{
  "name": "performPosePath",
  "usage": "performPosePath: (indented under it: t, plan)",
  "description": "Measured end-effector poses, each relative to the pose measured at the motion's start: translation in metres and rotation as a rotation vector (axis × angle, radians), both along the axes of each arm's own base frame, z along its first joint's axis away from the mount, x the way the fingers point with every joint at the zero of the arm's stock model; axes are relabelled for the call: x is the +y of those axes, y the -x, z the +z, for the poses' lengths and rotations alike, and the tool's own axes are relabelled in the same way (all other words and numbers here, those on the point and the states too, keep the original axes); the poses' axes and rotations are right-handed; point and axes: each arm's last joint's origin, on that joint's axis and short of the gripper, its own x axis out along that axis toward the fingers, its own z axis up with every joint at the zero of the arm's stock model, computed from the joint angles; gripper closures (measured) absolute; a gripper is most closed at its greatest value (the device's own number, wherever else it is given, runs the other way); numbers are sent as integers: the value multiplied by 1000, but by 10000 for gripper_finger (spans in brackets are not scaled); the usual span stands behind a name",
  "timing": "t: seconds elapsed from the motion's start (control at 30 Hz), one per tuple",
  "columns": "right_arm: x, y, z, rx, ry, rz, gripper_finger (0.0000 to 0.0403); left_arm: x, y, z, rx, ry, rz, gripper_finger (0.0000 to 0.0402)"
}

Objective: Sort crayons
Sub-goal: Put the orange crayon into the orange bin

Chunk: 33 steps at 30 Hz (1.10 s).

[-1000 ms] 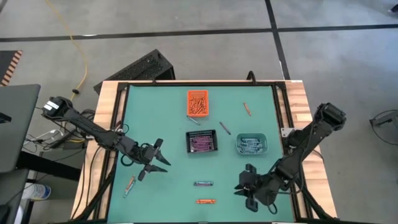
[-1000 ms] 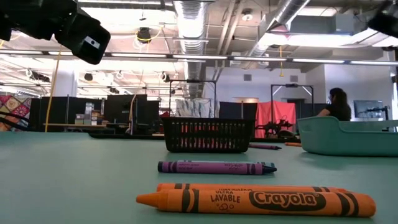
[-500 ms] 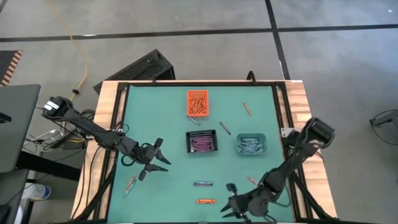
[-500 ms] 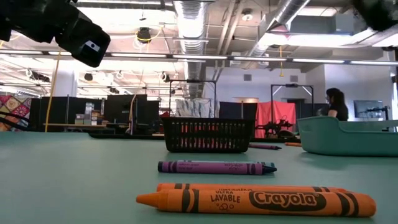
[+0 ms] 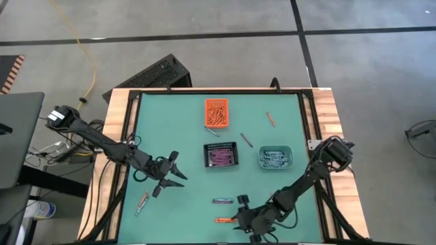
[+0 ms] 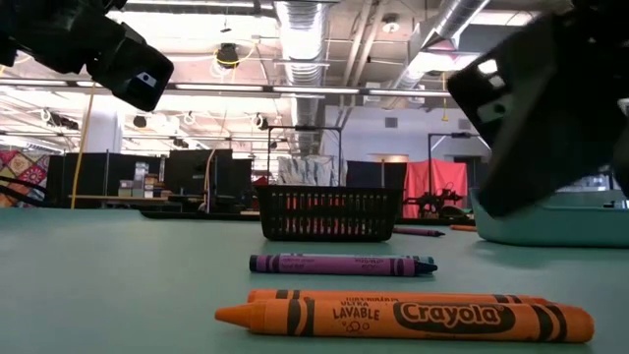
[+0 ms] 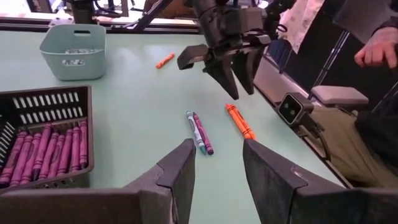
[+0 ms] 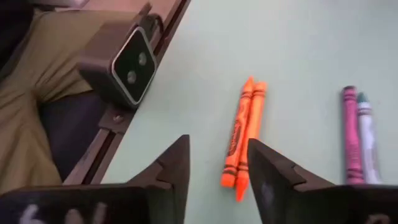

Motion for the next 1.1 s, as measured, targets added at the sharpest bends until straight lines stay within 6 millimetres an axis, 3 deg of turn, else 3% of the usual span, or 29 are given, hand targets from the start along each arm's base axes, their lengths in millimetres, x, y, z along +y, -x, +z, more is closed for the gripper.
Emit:
performPosePath:
  t: [0.27,0.47,0.8,1.1]
  plan:
    - [-1,-3,2,-2,-22,-16,205,0,0,-1,17,7,15,278]
    - [-1,-2,1,15,-30,-30,208,1,0,-2,28,7,17,278]
    - [4,-3,-26,40,-18,-25,210,1,1,-4,42,6,18,278]
    - [0,-5,-26,40,-2,-51,210,1,1,-5,53,-3,32,278]
